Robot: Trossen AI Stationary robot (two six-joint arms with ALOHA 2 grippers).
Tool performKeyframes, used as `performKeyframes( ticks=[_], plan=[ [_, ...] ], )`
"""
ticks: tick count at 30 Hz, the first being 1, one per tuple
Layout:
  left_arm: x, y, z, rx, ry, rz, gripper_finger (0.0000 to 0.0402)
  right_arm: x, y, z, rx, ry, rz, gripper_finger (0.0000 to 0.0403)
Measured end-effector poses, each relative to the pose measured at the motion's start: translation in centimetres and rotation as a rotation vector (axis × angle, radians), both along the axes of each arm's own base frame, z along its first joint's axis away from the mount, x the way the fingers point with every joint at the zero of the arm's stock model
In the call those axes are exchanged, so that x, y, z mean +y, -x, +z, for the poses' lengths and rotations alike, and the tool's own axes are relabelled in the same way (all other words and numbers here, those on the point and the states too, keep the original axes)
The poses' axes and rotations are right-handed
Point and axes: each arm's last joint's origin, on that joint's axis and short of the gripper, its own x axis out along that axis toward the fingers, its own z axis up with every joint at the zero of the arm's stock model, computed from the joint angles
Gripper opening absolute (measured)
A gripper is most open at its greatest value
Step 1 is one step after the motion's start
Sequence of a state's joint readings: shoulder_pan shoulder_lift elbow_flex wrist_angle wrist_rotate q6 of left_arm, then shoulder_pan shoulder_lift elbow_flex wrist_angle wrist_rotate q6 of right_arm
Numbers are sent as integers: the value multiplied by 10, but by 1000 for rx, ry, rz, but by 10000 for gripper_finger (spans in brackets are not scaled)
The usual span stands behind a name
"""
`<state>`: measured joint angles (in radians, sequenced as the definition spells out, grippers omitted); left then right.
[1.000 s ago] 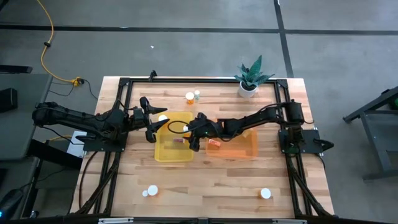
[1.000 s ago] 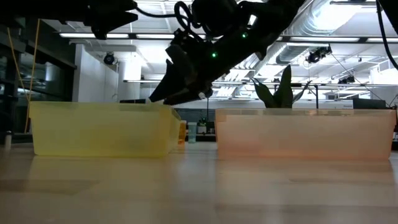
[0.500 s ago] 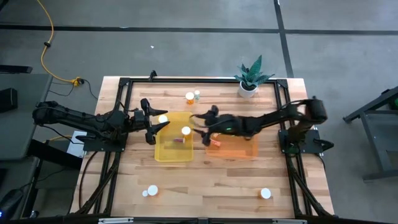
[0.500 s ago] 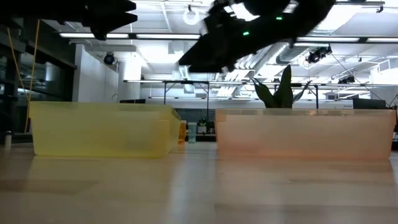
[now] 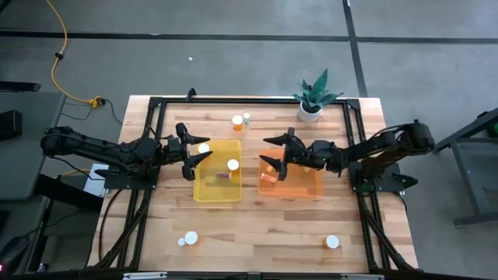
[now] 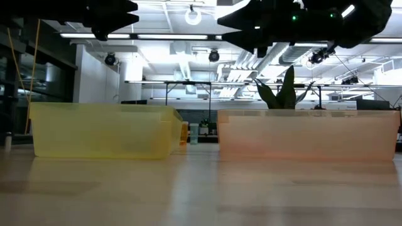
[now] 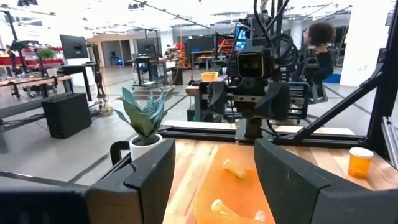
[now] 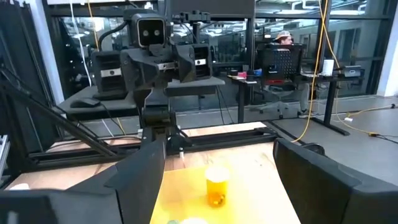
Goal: Pick and place medicine bottles into bin by pill shape (circle, oval)
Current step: Put the top large orange capsule bottle into the yellow bin
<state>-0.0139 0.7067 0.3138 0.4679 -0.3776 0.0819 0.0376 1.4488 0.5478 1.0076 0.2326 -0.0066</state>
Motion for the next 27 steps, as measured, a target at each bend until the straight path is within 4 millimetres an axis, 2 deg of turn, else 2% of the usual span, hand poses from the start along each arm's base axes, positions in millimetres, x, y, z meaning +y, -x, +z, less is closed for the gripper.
performKeyframes(
  ticks=[16,19,27],
  plan=[
    [0,-1,-1,7,0,0,209,0,-3,1,15,2,-4,291],
    [0,-8,-9,57,1,18,209,0,-3,1,15,2,-5,291],
    [12,-37,-26,194,40,270,228,0,-3,0,15,-6,-7,291]
  ],
)
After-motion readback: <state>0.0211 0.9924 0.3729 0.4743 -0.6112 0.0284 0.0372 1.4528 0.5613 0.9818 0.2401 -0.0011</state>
